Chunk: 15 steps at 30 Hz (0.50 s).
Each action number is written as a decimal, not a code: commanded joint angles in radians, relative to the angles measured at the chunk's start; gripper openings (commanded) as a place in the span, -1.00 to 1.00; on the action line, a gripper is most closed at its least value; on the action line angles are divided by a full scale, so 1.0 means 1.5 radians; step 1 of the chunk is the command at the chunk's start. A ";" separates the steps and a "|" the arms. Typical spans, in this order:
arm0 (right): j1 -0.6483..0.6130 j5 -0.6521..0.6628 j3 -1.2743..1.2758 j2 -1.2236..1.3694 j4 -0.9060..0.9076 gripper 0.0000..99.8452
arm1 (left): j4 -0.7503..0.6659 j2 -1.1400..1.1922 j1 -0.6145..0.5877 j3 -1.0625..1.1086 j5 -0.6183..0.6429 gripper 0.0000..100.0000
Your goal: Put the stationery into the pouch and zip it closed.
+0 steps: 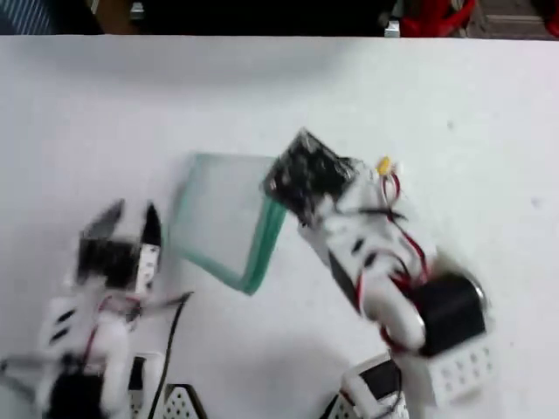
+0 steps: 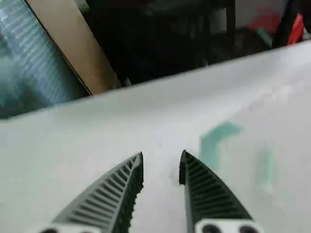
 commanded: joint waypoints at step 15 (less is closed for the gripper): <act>-0.079 -0.169 -0.287 0.104 0.034 -0.96 | 0.168 0.005 -0.010 -0.205 -0.016 -0.58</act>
